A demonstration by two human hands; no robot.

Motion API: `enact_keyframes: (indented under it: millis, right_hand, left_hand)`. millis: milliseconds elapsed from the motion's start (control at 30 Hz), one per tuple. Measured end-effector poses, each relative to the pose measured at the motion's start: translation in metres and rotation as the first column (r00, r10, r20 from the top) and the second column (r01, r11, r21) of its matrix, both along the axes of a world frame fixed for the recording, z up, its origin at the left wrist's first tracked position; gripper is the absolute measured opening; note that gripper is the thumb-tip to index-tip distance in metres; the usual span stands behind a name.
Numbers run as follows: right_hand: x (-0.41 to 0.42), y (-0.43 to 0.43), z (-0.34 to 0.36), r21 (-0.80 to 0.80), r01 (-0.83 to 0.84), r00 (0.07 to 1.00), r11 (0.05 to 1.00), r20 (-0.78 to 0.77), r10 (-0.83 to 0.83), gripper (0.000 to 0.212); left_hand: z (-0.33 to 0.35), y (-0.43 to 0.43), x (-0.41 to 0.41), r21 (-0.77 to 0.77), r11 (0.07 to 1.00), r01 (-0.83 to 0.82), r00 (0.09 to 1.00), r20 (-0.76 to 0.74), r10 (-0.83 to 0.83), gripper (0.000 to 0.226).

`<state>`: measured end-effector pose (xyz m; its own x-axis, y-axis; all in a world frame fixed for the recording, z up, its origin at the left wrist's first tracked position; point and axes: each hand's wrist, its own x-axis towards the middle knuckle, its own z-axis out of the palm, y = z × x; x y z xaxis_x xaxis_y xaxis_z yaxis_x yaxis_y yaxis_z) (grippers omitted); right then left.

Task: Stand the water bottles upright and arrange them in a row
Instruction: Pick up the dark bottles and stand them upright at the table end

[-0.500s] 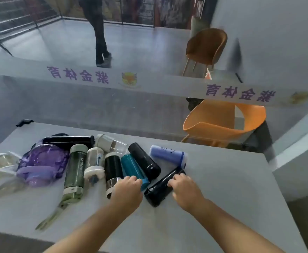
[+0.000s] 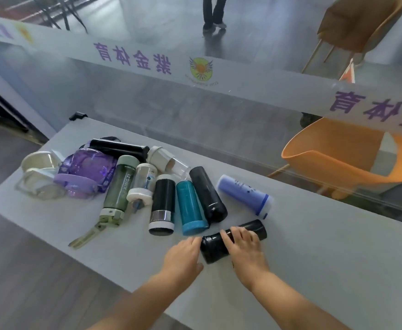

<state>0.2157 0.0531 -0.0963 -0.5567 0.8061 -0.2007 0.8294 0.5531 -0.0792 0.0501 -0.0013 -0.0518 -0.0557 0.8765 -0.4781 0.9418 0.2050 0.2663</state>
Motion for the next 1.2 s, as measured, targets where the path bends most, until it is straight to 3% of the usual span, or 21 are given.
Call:
enact_keyframes:
  millis: [100,267,400,533,633,800,867,967,1100,1200]
  right_hand:
    - [0.003,0.002,-0.003,0.017,0.006,1.0,1.0,0.005,-0.006,0.095]
    - [0.014,0.005,-0.003,-0.019,0.066,0.998,0.998,-0.008,-0.066,0.066]
    - [0.032,0.006,-0.004,0.004,0.066,0.993,0.998,-0.103,-0.066,0.066]
    - [0.047,0.007,0.002,0.001,0.159,0.944,0.987,-0.292,-0.152,0.066]
    - [0.057,0.007,0.006,-0.068,0.238,0.867,0.969,-0.435,-0.243,0.067]
    - [0.07,0.006,0.018,-0.22,0.328,0.702,0.919,-0.594,-0.393,0.054]
    - [0.076,0.004,0.028,-0.193,0.362,0.673,0.912,-0.623,-0.399,0.043]
    - [0.091,0.001,0.029,-0.054,0.436,0.668,0.898,-0.649,-0.363,0.055]
    - [0.12,0.003,0.023,-0.321,0.584,0.403,0.746,-0.682,-0.61,0.053]
    - [0.136,0.004,0.017,-0.414,0.596,0.287,0.688,-0.691,-0.664,0.06]
  left_hand:
    - [-0.003,0.003,0.009,-0.003,0.999,-0.039,0.998,0.043,0.039,0.064]
    - [-0.006,0.011,0.023,-0.003,0.998,-0.068,0.994,0.083,0.068,0.073]
    - [-0.008,0.015,0.032,0.038,0.996,-0.086,0.988,0.134,0.08,0.074]
    - [-0.002,0.024,0.039,0.07,0.966,-0.251,0.901,0.381,0.206,0.084]
    - [0.012,0.036,0.048,0.084,0.941,-0.327,0.804,0.548,0.23,0.081]
    - [0.037,0.054,0.075,0.228,0.942,-0.249,0.842,0.53,0.094,0.076]
    - [0.041,0.06,0.088,0.256,0.949,-0.184,0.86,0.51,0.029,0.078]
    - [0.043,0.067,0.109,0.243,0.968,-0.06,0.859,0.506,-0.074,0.082]
    - [0.039,0.072,0.126,0.213,0.977,0.005,0.864,0.491,-0.112,0.086]
    - [0.032,0.074,0.126,0.219,0.976,0.012,0.9,0.423,-0.106,0.082]
